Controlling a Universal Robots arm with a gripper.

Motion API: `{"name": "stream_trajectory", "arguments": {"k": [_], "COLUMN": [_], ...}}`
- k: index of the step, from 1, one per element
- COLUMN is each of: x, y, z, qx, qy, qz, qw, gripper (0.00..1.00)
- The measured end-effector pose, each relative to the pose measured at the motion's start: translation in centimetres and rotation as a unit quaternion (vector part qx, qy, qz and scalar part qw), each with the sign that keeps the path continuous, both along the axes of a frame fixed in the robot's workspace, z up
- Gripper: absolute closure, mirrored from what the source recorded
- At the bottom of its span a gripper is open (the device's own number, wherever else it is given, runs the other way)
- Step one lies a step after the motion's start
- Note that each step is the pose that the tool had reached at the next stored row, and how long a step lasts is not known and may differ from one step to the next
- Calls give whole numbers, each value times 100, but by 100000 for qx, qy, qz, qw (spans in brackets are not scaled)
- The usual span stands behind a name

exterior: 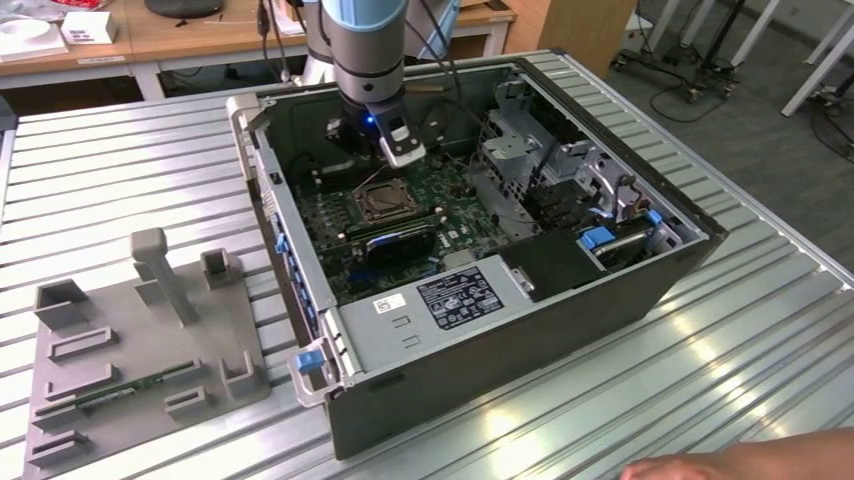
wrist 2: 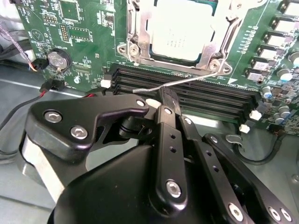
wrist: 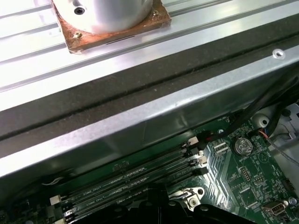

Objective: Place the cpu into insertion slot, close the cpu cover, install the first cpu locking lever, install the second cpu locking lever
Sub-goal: 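Install the first cpu locking lever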

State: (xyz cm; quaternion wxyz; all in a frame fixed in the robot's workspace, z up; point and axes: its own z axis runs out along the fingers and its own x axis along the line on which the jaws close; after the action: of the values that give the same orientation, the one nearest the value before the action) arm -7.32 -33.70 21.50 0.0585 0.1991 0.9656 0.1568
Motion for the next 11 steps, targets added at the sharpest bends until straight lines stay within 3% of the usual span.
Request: {"name": "stream_trajectory", "arguments": {"k": [11], "x": [58], "y": [-7], "z": [-72], "qx": [1], "qy": [-105], "qz": [1], "qw": [100000], "gripper": [89]}}
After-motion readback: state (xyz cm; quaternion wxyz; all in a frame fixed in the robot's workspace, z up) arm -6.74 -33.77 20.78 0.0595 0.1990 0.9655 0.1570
